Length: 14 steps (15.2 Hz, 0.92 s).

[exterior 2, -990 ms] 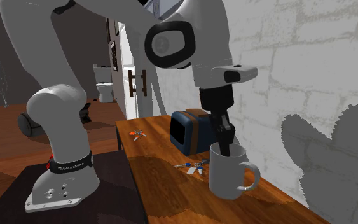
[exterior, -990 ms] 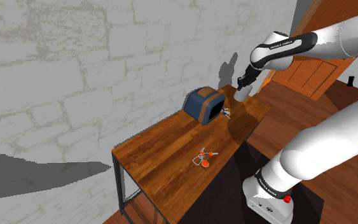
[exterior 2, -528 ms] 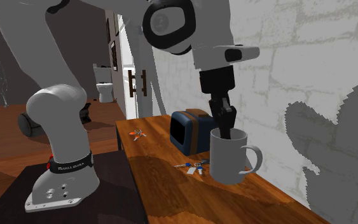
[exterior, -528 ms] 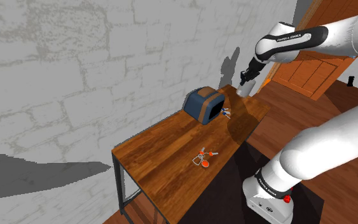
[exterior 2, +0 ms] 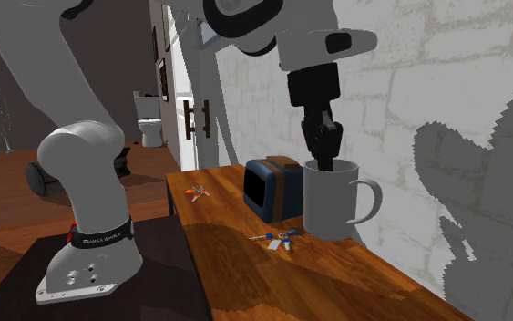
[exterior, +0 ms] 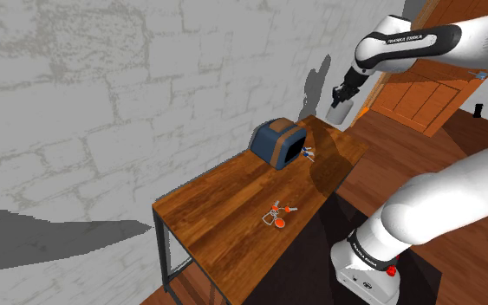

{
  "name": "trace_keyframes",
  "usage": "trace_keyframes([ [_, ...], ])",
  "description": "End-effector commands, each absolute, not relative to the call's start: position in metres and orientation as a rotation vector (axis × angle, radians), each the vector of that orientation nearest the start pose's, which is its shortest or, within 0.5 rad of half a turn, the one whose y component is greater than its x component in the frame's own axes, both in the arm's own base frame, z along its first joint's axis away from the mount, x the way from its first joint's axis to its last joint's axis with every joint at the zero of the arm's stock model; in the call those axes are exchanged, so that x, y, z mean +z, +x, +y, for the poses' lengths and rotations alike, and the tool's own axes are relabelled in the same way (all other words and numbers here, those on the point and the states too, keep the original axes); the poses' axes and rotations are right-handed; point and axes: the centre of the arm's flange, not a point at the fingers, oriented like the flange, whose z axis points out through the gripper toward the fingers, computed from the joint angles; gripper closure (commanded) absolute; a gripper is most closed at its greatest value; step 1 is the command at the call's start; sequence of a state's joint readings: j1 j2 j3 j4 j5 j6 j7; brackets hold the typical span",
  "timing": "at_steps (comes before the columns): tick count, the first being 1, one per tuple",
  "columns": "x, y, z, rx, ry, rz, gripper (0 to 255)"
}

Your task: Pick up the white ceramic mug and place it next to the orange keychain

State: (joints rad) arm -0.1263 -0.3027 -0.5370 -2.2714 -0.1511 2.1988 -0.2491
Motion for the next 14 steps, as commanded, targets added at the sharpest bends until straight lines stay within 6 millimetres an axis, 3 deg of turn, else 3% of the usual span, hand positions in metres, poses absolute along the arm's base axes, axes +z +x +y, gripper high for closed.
trace_keyframes([
  [1,0.490,0.372,-0.314,-0.295,-3.148,0.527,255],
  [10,0.533,0.372,-0.314,-0.295,-3.148,0.527,255],
  [14,0.533,0.357,-0.264,-0.295,-3.148,0.527,255],
])
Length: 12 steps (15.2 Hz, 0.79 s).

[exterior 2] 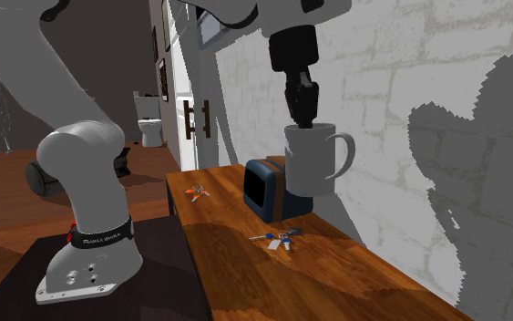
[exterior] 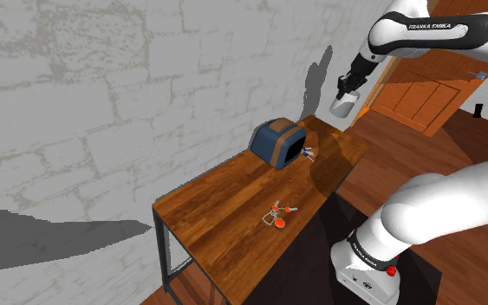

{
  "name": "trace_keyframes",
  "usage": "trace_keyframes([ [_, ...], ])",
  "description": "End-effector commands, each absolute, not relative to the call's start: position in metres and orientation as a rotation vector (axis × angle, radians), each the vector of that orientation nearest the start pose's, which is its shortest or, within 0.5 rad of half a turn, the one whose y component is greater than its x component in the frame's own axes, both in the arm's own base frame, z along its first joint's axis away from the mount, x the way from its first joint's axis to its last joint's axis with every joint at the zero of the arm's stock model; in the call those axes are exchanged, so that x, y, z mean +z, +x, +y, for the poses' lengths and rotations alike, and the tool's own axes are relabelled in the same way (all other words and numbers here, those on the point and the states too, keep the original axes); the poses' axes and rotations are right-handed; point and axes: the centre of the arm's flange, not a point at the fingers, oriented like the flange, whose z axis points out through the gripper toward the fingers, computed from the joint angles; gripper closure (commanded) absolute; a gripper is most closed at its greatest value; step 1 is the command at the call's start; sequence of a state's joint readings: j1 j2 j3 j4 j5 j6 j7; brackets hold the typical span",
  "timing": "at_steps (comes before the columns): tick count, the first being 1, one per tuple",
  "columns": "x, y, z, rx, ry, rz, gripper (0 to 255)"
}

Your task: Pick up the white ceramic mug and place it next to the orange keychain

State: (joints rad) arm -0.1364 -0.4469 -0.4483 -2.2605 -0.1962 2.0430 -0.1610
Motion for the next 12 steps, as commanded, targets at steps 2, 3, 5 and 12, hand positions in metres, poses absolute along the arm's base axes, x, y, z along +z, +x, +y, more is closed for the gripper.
trace_keyframes([
  [2,0.534,0.349,-0.238,-0.295,-3.148,0.527,255],
  [3,0.534,0.346,-0.226,-0.295,-3.148,0.527,255],
  [5,0.534,0.338,-0.200,-0.295,-3.148,0.527,255],
  [12,0.534,0.311,-0.112,-0.295,-3.148,0.527,255],
])
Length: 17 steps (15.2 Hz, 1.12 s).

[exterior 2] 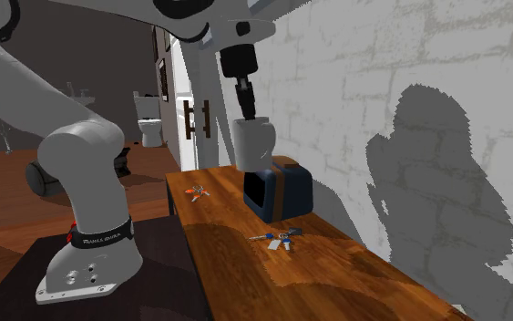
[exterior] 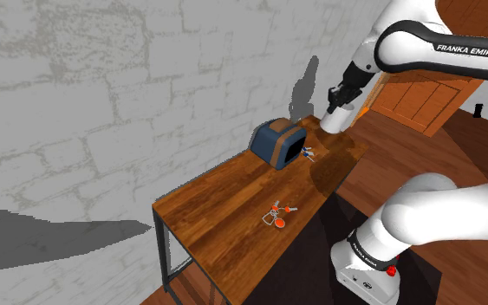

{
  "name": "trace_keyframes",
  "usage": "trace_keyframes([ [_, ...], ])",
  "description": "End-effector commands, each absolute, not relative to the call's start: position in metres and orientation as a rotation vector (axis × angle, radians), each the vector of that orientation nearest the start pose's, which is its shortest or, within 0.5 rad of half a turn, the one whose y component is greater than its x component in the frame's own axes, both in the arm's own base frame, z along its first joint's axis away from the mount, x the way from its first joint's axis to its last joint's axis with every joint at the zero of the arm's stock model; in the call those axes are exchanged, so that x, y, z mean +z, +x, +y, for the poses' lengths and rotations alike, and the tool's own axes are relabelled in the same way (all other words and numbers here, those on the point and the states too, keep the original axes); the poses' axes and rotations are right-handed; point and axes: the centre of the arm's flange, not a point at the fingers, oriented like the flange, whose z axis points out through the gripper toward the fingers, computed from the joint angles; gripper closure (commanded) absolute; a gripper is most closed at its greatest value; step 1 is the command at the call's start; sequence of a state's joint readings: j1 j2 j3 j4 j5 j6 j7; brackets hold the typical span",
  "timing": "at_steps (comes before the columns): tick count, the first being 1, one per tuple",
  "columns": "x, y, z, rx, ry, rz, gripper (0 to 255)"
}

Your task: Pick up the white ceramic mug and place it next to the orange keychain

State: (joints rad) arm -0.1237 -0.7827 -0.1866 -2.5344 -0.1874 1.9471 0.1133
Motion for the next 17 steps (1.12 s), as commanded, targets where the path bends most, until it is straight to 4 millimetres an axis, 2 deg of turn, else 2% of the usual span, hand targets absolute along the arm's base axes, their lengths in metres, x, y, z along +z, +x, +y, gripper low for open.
trace_keyframes([
  [1,0.534,0.308,-0.099,-0.295,-3.148,0.527,255],
  [17,0.535,0.247,0.103,-0.295,-3.148,0.527,255],
])
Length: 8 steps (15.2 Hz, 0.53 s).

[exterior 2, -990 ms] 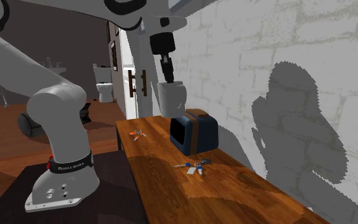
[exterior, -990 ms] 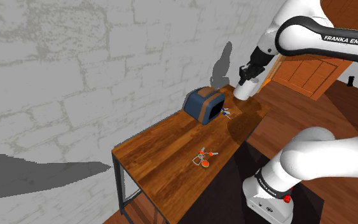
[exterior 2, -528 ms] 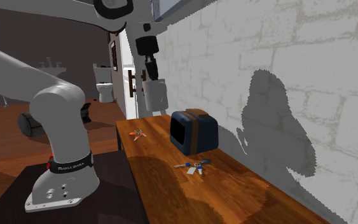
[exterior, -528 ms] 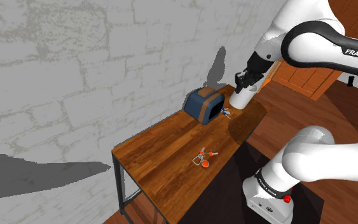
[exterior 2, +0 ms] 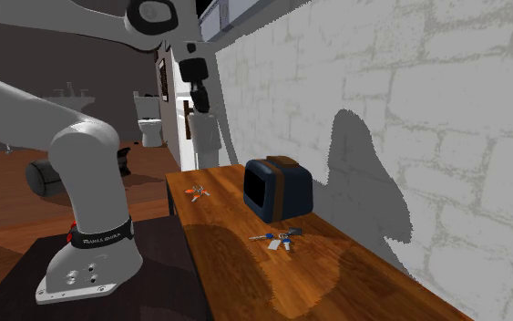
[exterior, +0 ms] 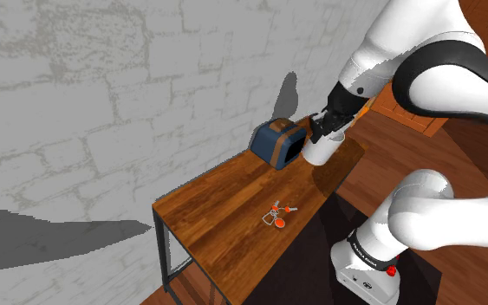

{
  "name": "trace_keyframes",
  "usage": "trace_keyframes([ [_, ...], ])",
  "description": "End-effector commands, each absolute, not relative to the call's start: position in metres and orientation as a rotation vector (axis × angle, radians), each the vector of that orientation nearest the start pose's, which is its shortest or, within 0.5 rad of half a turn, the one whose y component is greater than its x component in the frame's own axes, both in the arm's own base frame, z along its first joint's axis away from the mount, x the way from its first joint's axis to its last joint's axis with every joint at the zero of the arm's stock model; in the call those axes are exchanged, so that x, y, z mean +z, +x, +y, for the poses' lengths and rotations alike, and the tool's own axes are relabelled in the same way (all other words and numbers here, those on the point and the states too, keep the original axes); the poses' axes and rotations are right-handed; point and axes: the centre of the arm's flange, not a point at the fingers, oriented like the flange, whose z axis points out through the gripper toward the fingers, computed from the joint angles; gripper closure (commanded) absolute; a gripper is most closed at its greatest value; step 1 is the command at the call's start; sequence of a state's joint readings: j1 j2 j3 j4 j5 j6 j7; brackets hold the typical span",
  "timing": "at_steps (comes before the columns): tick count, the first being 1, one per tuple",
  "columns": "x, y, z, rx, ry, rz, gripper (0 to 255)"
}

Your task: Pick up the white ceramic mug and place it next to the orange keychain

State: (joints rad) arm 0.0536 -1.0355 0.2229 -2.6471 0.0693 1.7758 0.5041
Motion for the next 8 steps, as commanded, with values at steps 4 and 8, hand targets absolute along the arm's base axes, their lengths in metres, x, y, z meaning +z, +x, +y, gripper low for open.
trace_keyframes([
  [4,0.535,0.232,0.154,-0.295,-3.148,0.527,255],
  [8,0.535,0.217,0.204,-0.295,-3.148,0.527,255],
])
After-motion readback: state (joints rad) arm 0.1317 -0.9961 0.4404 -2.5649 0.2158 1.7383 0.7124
